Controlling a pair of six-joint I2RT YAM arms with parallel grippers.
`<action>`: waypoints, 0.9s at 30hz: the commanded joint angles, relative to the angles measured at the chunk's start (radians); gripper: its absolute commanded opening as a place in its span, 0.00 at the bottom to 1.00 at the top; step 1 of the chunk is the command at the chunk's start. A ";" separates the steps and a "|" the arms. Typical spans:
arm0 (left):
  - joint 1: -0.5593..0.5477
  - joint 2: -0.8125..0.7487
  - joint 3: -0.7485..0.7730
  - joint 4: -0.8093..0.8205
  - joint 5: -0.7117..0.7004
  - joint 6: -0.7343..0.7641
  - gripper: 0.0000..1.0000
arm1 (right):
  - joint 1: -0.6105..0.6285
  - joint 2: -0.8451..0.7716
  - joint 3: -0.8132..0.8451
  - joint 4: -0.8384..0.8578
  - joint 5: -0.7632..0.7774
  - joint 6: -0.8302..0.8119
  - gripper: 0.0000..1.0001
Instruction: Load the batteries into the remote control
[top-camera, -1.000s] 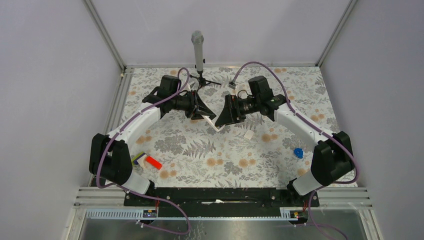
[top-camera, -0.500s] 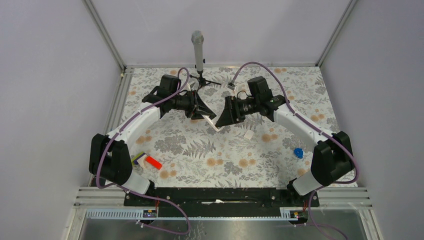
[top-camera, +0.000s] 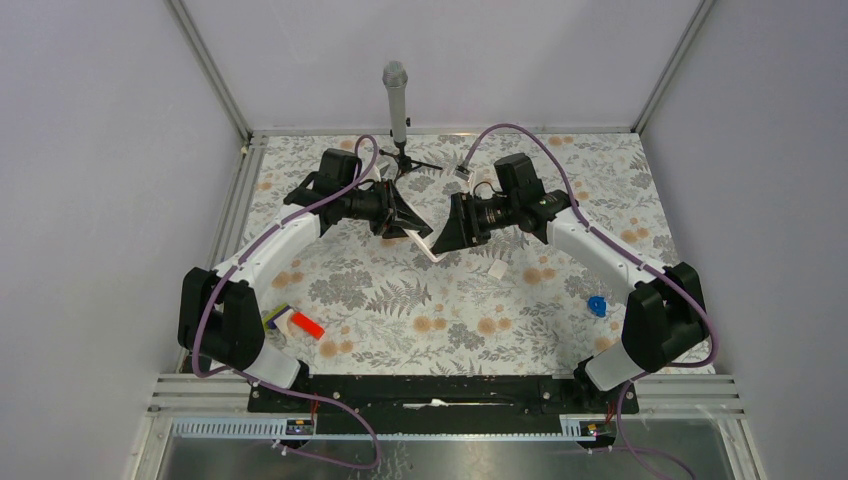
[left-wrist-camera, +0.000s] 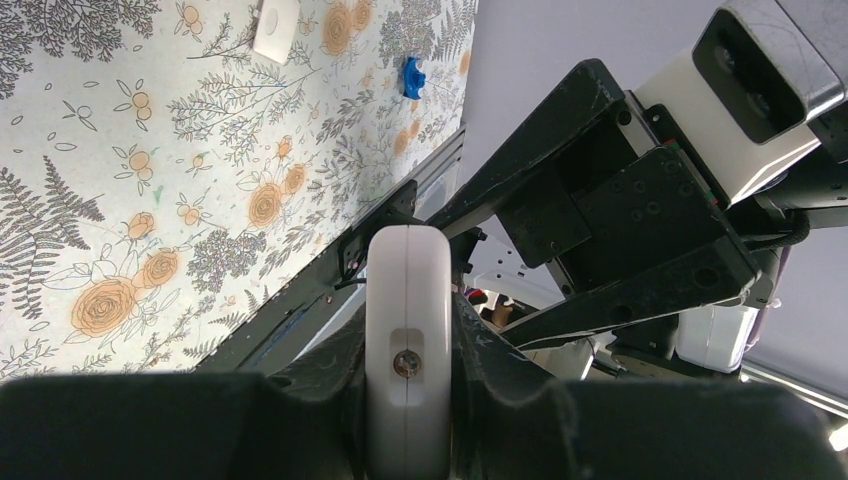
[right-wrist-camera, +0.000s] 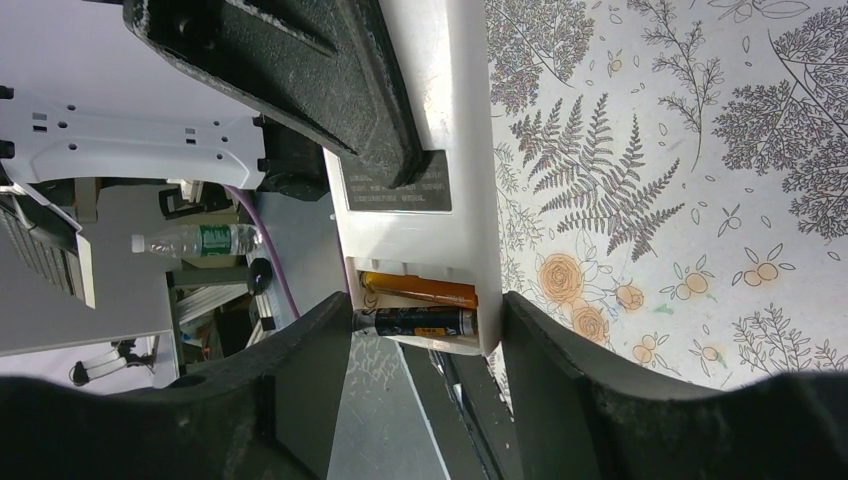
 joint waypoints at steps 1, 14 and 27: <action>-0.004 -0.020 0.058 0.042 -0.013 -0.012 0.00 | 0.017 -0.031 0.009 0.038 -0.028 -0.011 0.60; -0.004 -0.023 0.062 0.042 0.011 -0.022 0.00 | 0.017 -0.067 -0.054 0.176 -0.010 0.054 0.50; -0.004 -0.055 0.019 0.251 0.137 -0.267 0.00 | 0.017 -0.151 -0.209 0.437 0.055 0.087 0.46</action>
